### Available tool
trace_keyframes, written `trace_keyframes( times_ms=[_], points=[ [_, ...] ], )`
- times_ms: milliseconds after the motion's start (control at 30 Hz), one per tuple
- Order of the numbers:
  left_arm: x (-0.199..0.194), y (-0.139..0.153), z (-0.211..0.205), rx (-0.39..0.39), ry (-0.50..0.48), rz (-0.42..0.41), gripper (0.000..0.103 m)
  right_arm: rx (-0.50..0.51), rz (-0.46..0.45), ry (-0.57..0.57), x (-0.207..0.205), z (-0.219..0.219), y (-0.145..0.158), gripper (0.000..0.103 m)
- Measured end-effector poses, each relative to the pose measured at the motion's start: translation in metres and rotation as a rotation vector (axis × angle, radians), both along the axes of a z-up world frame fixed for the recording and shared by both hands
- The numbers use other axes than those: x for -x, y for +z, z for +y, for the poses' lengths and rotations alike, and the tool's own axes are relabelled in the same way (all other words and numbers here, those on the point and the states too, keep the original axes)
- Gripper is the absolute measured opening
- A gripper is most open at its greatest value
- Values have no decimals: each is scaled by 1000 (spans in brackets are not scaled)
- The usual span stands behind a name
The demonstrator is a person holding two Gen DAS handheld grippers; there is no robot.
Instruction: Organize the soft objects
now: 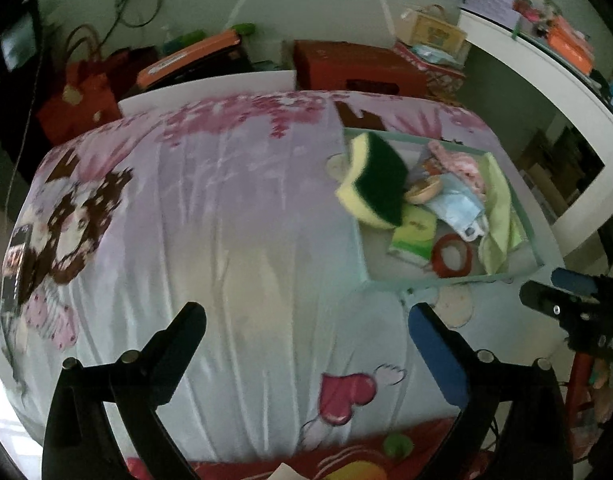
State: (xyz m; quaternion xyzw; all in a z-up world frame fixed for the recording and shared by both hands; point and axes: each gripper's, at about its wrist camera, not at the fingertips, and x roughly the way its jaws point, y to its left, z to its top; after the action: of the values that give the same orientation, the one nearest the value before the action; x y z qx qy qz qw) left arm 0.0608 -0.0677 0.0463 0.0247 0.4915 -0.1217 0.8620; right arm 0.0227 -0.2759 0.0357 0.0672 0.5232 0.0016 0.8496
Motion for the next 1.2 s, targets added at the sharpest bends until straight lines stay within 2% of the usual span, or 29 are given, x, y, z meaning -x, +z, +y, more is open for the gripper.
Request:
trace_keyframes(
  times_ms=[133, 500, 1200],
  points=[
    [8, -5, 22, 6, 49, 10, 101, 7, -12, 22, 6, 19, -3, 103],
    [21, -11, 51, 34, 101, 8, 101, 32, -36, 49, 12, 50, -4, 103],
    [20, -9, 54, 1, 121, -11, 101, 32, -36, 50, 10, 50, -4, 103]
  ],
)
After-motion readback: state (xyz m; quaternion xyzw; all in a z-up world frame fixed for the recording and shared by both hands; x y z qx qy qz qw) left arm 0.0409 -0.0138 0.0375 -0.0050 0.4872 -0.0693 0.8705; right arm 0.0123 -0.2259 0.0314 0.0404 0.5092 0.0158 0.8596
